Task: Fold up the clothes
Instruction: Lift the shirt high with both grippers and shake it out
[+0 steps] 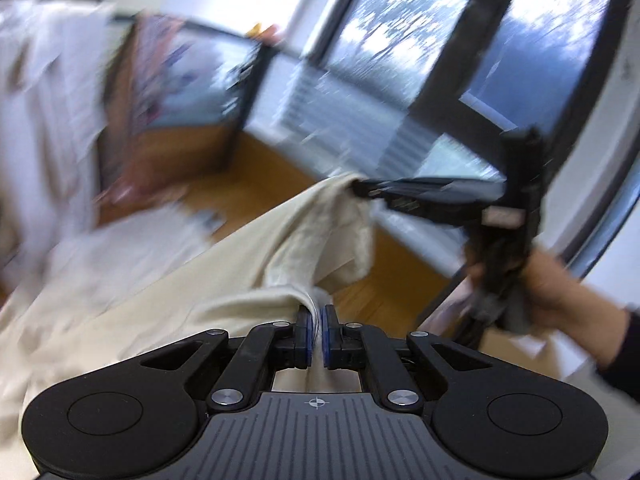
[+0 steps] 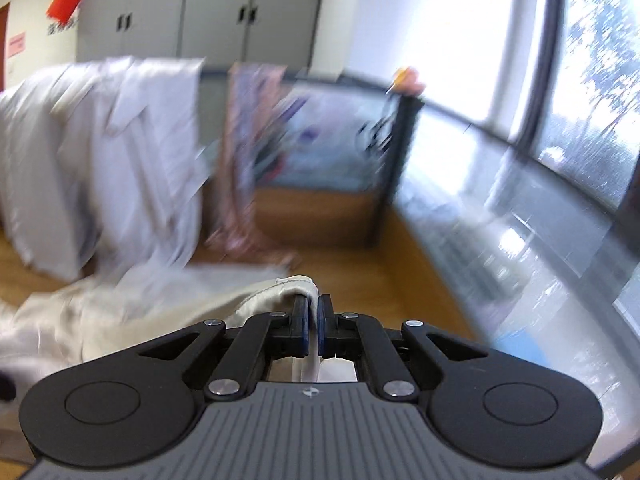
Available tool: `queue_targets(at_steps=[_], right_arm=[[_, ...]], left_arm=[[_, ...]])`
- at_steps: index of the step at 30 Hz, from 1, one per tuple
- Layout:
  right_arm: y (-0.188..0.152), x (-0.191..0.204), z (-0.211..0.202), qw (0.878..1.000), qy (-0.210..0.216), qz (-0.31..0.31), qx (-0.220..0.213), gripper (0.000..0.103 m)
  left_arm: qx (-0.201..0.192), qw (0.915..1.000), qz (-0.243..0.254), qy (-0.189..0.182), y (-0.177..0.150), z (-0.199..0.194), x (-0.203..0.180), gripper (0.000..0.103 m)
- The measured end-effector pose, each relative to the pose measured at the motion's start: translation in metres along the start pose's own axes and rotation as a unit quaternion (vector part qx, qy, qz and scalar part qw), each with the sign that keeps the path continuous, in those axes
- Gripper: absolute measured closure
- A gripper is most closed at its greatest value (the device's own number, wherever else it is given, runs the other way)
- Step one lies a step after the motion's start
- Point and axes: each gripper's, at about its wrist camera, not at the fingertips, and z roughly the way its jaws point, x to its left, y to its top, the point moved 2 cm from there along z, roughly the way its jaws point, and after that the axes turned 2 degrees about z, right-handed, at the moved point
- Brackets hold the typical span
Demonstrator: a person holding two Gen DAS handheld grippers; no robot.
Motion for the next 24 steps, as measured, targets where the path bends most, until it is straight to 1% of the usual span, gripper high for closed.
queue_targets(at_steps=[4, 6, 8, 9, 10, 12, 13, 15, 16, 18, 19, 21, 22, 24], right_arm=[[0.05, -0.035, -0.011, 0.998, -0.027, -0.006, -0.058, 0.098], [0.077, -0.051, -0.017, 0.995, -0.037, -0.01, -0.09, 0.098], [0.104, -0.067, -0.023, 0.991, -0.047, -0.015, -0.121, 0.098], [0.118, -0.074, -0.026, 0.989, -0.051, -0.017, -0.137, 0.098], [0.13, -0.076, -0.026, 0.988, -0.043, -0.022, -0.147, 0.098], [0.153, -0.074, -0.022, 0.986, -0.015, -0.033, -0.164, 0.098], [0.156, -0.065, -0.015, 0.986, 0.004, -0.045, -0.16, 0.098], [0.163, -0.046, 0.0, 0.985, 0.043, -0.069, -0.153, 0.098], [0.166, -0.037, 0.007, 0.983, 0.062, -0.081, -0.15, 0.098], [0.172, -0.018, 0.022, 0.979, 0.1, -0.104, -0.142, 0.098], [0.168, -0.004, 0.03, 0.977, 0.12, -0.111, -0.134, 0.098], [0.16, 0.024, 0.049, 0.972, 0.167, -0.121, -0.112, 0.098], [0.154, 0.04, 0.058, 0.968, 0.19, -0.128, -0.1, 0.098], [0.14, 0.076, 0.074, 0.96, 0.232, -0.137, -0.076, 0.098]], left_arm=[[-0.038, 0.9973, -0.01, -0.062, 0.045, 0.025, -0.031, 0.097], [-0.064, 0.9933, -0.026, -0.093, 0.067, 0.031, -0.043, 0.097], [-0.096, 0.9867, -0.052, -0.121, 0.09, 0.032, -0.051, 0.097], [-0.115, 0.9824, -0.067, -0.131, 0.098, 0.029, -0.053, 0.097], [-0.134, 0.9782, -0.081, -0.136, 0.105, 0.024, -0.052, 0.097], [-0.164, 0.9731, -0.104, -0.125, 0.113, 0.013, -0.044, 0.097], [-0.175, 0.9722, -0.113, -0.108, 0.113, 0.007, -0.038, 0.097], [-0.187, 0.9752, -0.109, -0.045, 0.107, -0.003, -0.026, 0.097], [-0.189, 0.9757, -0.11, -0.013, 0.1, -0.007, -0.019, 0.097], [-0.181, 0.9726, -0.14, 0.042, 0.079, -0.016, 0.0, 0.097], [-0.177, 0.9694, -0.156, 0.069, 0.068, -0.021, 0.011, 0.097], [-0.167, 0.9598, -0.19, 0.122, 0.042, -0.03, 0.03, 0.097], [-0.162, 0.9535, -0.207, 0.147, 0.027, -0.037, 0.036, 0.097], [-0.152, 0.9369, -0.244, 0.199, -0.003, -0.054, 0.049, 0.097]])
